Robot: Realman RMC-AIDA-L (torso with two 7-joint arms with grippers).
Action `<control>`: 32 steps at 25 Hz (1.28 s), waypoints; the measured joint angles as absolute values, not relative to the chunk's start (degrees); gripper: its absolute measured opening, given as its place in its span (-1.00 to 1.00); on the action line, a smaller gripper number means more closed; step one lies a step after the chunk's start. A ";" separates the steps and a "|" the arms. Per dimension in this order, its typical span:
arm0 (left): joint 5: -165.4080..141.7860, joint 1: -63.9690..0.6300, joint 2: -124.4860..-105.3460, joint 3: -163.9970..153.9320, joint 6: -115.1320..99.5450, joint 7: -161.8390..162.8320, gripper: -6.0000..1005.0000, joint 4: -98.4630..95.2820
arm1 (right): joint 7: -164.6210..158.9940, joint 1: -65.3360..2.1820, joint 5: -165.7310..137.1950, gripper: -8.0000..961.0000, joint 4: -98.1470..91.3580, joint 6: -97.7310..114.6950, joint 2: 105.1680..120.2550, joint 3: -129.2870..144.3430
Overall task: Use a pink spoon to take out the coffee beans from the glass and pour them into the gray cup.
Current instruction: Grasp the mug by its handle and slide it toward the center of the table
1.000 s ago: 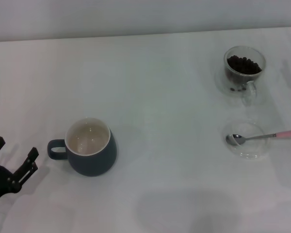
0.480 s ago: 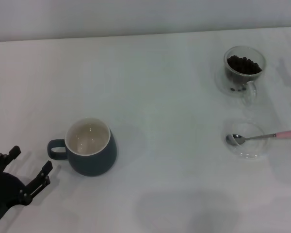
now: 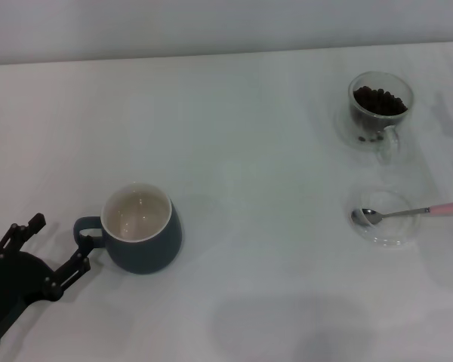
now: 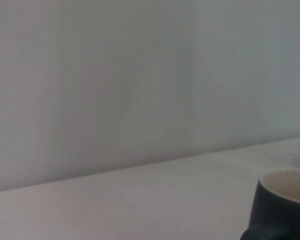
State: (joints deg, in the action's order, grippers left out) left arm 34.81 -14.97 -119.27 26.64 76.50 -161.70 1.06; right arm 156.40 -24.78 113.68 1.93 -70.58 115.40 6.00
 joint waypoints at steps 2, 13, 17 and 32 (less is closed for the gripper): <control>35.20 -15.09 -119.30 26.73 75.54 -161.67 0.74 1.34 | 156.39 -24.73 113.64 0.82 1.93 -70.60 115.39 6.00; 36.05 -16.04 -119.36 27.68 73.03 -161.85 0.73 3.85 | 156.35 -24.74 113.43 0.82 1.93 -70.63 115.32 6.13; 36.72 -16.51 -119.35 27.69 72.94 -161.85 0.70 4.05 | 156.35 -24.75 113.43 0.82 1.93 -70.63 115.31 6.07; 37.01 -17.96 -119.35 27.68 68.96 -161.81 0.15 5.64 | 156.35 -25.11 113.60 0.82 1.93 -70.49 115.31 5.97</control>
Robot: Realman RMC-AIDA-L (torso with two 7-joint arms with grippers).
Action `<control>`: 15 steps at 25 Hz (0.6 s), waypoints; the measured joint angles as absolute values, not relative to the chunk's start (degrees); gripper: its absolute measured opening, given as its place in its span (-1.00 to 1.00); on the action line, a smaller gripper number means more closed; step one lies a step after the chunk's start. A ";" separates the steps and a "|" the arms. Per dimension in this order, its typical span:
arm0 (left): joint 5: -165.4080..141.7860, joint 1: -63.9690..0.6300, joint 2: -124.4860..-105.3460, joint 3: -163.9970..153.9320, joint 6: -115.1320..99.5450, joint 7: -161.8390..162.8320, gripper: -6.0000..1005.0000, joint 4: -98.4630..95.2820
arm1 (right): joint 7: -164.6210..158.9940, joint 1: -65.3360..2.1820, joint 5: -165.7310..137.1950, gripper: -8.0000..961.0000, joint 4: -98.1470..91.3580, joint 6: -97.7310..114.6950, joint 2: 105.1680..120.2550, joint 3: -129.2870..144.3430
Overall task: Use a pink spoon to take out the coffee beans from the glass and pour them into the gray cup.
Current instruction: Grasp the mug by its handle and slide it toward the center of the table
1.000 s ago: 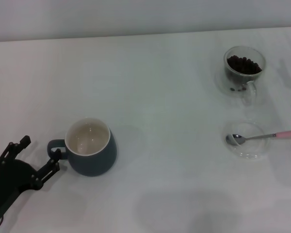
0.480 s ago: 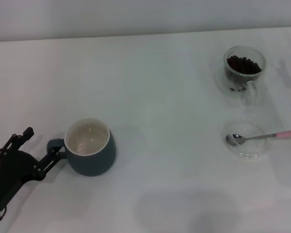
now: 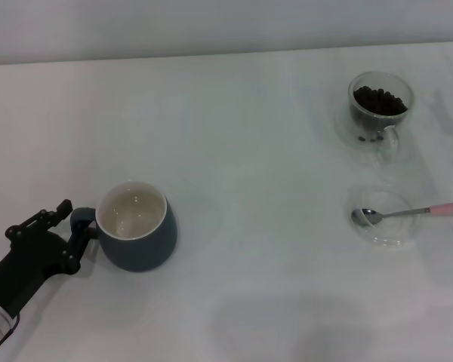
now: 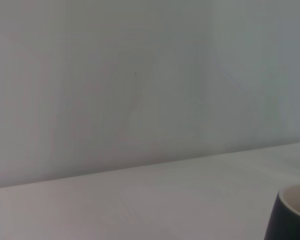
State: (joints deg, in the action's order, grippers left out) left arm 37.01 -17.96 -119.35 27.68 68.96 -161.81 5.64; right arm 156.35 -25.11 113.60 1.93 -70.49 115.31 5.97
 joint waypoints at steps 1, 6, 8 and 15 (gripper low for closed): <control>37.01 -18.06 -119.35 27.68 68.73 -161.81 0.07 5.90 | 156.35 -25.15 113.58 0.82 1.93 -70.49 115.31 5.97; 36.83 -18.70 -119.39 27.68 68.38 -161.81 -0.32 6.46 | 156.35 -25.31 113.43 0.82 1.93 -70.57 115.24 5.97; 36.71 -18.98 -119.43 27.68 68.37 -161.81 -0.46 6.77 | 156.35 -25.41 113.43 0.82 1.93 -70.58 115.22 6.01; 36.39 -20.94 -119.45 27.20 67.61 -161.81 -0.74 7.70 | 156.35 -25.74 113.43 0.82 1.93 -70.65 115.22 6.23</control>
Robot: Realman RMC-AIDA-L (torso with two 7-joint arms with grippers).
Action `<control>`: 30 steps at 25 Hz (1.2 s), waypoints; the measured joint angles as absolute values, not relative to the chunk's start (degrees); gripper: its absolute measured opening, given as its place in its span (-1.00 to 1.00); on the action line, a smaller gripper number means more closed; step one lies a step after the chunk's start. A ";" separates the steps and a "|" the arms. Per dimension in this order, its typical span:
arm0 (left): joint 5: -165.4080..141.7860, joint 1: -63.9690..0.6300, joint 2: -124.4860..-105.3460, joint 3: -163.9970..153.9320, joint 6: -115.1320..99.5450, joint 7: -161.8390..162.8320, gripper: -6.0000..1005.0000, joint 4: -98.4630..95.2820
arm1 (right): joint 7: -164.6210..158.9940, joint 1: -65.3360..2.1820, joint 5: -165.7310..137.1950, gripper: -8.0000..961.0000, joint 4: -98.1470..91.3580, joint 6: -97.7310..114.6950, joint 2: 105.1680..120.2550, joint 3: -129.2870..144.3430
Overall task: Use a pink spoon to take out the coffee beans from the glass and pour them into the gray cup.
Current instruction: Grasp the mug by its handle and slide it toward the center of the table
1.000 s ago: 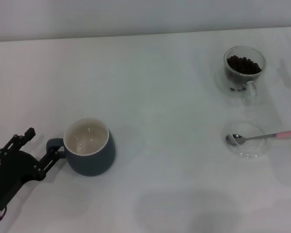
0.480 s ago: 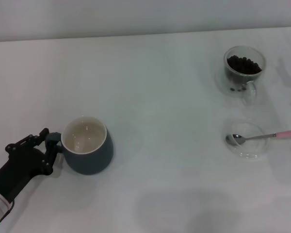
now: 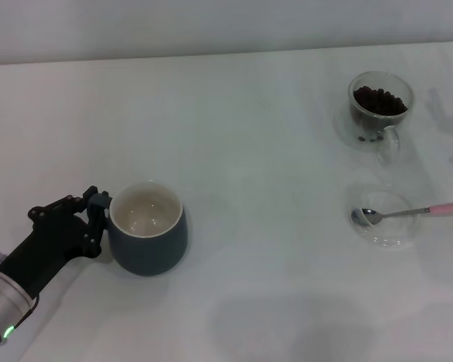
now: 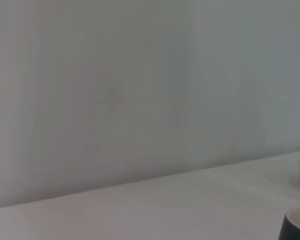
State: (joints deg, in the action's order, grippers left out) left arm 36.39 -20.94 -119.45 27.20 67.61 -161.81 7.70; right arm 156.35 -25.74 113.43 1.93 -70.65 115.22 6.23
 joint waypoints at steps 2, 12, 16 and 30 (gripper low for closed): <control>36.18 -21.36 -119.48 27.13 66.98 -161.81 -0.74 7.88 | 156.35 -25.79 113.44 0.82 1.93 -70.66 115.22 6.30; 33.31 -23.26 -119.53 26.98 64.94 -161.82 -0.74 8.68 | 156.35 -25.93 113.47 0.82 1.91 -70.67 115.22 6.41; 30.29 -24.69 -119.54 26.98 63.96 -161.85 -0.74 9.94 | 156.34 -25.94 113.47 0.82 1.47 -70.67 115.22 6.44; 27.35 -28.29 -119.71 26.98 59.47 -161.89 -0.74 12.03 | 156.27 -25.97 113.38 0.82 0.68 -70.74 115.16 6.50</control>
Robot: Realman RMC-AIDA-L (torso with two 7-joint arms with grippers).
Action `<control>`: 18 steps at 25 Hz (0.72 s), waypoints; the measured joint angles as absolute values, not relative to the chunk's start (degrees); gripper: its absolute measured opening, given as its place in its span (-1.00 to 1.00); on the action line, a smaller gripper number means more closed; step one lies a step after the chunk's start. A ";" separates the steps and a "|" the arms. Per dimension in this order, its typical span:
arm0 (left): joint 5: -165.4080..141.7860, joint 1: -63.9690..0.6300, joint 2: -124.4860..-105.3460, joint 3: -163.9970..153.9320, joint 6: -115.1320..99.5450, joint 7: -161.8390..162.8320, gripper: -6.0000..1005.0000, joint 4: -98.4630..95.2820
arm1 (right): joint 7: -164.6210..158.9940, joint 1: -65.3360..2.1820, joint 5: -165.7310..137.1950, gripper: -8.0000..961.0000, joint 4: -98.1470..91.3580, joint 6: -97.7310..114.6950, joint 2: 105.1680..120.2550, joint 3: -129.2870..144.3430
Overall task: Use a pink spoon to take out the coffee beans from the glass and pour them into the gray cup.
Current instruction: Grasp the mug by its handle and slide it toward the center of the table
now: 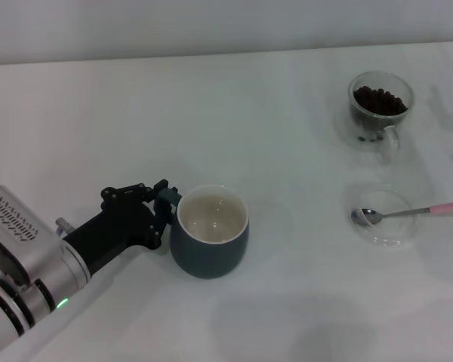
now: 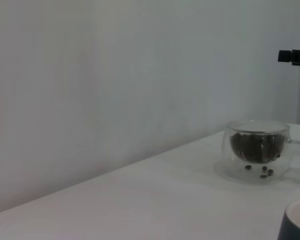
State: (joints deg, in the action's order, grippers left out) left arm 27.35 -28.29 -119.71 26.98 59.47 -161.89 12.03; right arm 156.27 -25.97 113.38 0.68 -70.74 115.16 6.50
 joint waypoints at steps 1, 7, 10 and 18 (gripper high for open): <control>27.35 -28.30 -119.71 26.98 59.44 -161.89 -0.74 12.14 | 156.26 -25.95 113.37 0.82 0.68 -70.74 115.14 6.50; 26.28 -28.18 -119.71 26.99 59.41 -161.90 -0.75 12.20 | 156.26 -25.64 113.37 0.82 0.57 -70.75 115.07 6.50; 25.89 -27.94 -119.71 27.03 59.41 -161.89 -0.75 12.23 | 156.27 -25.52 113.37 0.82 0.51 -70.76 115.05 6.50; 25.99 -26.63 -119.71 27.36 59.42 -161.89 -0.63 12.33 | 156.20 -25.46 113.43 0.82 0.52 -70.90 115.20 6.08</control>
State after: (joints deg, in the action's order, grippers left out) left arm 25.99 -26.63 -119.71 27.37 59.42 -161.90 12.33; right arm 156.20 -25.46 113.43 0.52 -70.90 115.20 6.08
